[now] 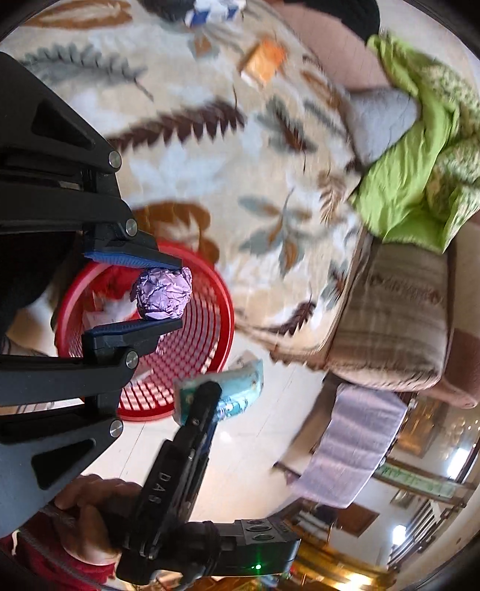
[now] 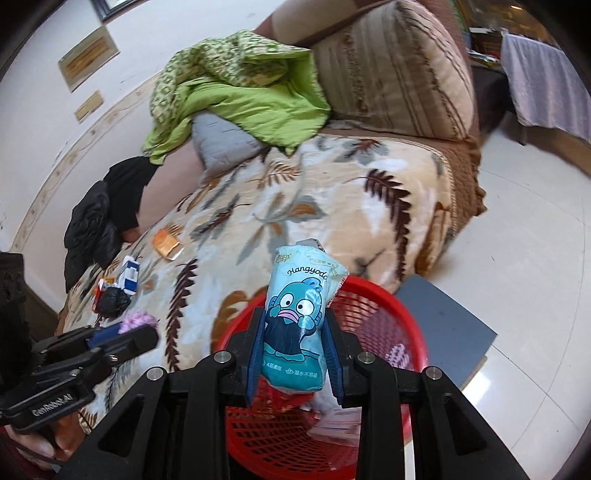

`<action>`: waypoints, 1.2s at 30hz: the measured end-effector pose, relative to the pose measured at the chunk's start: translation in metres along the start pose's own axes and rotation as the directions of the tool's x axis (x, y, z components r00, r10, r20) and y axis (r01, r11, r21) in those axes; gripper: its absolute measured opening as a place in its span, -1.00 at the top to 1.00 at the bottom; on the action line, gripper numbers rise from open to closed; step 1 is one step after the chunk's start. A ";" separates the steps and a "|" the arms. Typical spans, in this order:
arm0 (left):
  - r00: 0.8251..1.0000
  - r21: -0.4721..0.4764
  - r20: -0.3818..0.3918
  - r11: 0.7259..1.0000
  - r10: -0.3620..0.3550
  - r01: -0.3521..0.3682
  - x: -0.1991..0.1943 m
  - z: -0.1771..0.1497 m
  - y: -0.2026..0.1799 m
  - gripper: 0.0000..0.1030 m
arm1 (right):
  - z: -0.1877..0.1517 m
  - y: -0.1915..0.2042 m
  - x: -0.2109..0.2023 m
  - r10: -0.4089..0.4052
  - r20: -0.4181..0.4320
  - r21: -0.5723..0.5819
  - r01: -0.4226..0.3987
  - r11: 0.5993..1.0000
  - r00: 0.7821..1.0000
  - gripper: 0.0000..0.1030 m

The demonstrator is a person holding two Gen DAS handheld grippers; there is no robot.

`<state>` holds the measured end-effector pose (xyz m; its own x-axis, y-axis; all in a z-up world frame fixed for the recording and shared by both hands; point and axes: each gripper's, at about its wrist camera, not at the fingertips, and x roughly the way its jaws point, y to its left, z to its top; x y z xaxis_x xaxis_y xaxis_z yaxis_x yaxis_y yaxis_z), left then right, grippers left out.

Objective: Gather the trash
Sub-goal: 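Carry both items over the red wastebasket and open both grippers, then swing both tools back toward the trash on the bed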

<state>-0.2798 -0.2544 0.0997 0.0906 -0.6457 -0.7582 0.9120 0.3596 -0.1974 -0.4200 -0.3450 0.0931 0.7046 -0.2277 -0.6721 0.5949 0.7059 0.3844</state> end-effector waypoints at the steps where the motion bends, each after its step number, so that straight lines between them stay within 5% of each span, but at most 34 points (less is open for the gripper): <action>1: 1.000 0.000 -0.014 1.000 -0.021 0.021 0.007 0.002 -0.003 0.49 | 0.000 -0.003 0.002 -0.003 -0.012 0.004 0.003 1.000 1.000 0.22; 4: 0.999 -0.017 -0.022 0.999 -0.041 0.041 0.012 0.003 -0.004 0.13 | 0.001 -0.013 0.007 -0.009 -0.034 0.049 0.011 0.999 0.999 0.06; 15: 0.999 -0.064 0.040 0.998 -0.017 0.020 -0.025 0.001 0.015 0.05 | 0.008 0.002 0.006 0.012 -0.011 0.014 -0.012 1.000 1.000 0.05; 23: 0.986 -0.101 0.112 0.989 0.123 -0.112 -0.078 -0.013 0.048 -0.10 | -0.001 0.071 0.027 0.132 -0.062 -0.100 -0.138 0.985 0.989 0.05; 30: 0.963 -0.258 0.123 0.944 0.241 -0.203 -0.114 -0.040 0.114 -0.12 | -0.008 0.154 0.056 0.226 -0.121 -0.232 -0.249 0.940 0.967 0.05; 36: 0.925 -0.400 0.118 0.870 0.360 -0.288 -0.147 -0.074 0.183 -0.14 | -0.023 0.219 0.089 0.271 -0.218 -0.330 -0.332 0.884 0.938 0.05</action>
<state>-0.1562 -0.0440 0.1287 0.4598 -0.5475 -0.6992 0.6076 0.7682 -0.2019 -0.2358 -0.1952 0.1030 0.7375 0.1239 -0.6639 0.1642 0.9207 0.3542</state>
